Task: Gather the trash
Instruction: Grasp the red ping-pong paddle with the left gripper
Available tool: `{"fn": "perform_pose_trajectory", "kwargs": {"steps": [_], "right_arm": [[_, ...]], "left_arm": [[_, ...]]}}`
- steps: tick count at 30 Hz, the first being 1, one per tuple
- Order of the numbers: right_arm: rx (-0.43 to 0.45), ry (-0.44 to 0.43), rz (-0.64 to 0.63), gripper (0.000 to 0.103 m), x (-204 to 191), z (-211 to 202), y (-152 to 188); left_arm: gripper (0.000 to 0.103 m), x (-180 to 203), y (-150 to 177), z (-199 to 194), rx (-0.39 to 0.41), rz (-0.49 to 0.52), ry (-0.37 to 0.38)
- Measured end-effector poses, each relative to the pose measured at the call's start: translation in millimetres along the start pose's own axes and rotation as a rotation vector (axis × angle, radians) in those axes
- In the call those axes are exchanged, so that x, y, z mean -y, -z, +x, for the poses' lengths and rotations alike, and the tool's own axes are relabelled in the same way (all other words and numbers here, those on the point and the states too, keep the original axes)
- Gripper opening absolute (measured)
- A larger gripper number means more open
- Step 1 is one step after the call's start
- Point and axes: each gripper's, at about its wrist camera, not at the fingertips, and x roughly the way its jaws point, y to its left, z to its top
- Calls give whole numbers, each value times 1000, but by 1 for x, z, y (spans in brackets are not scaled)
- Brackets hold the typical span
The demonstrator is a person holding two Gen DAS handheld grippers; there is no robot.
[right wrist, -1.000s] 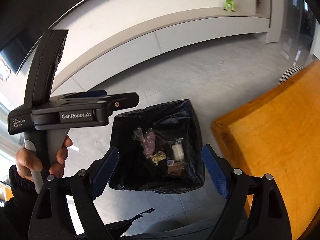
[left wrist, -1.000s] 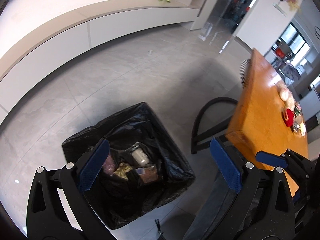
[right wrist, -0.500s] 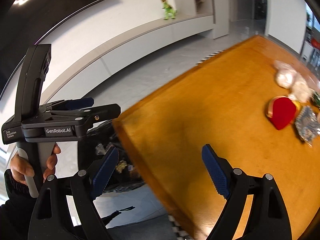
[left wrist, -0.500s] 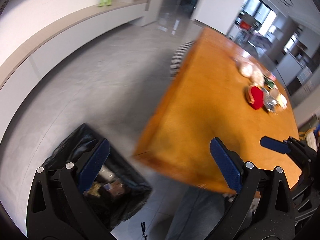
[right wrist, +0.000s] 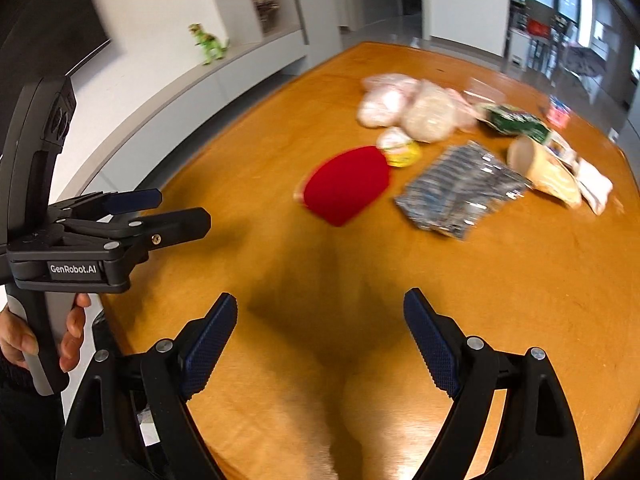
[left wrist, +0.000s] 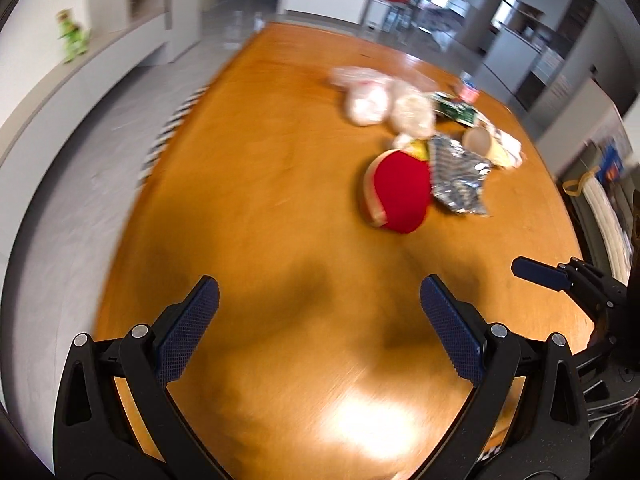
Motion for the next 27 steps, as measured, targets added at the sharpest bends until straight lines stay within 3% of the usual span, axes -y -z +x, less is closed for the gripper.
{"fn": "perform_pose_trajectory", "kwargs": {"steps": [9,18,20,24,27], "right_arm": [[-12,13,181,86,80,-2,5],[-4,39,236,86,115,-1,6],[-5,30,239,86,118,3,5],[-12,22,232,86,118,9,4],[-16,20,235,85,119,13,3]], "left_arm": [[97,55,-58,78,-108,116,5],[96,69,-70,121,-159,157,-41],[91,70,-71,122,-141,181,-74],[63,70,-77,121,-120,194,-108],[62,71,-79,121,-121,203,-109]]}}
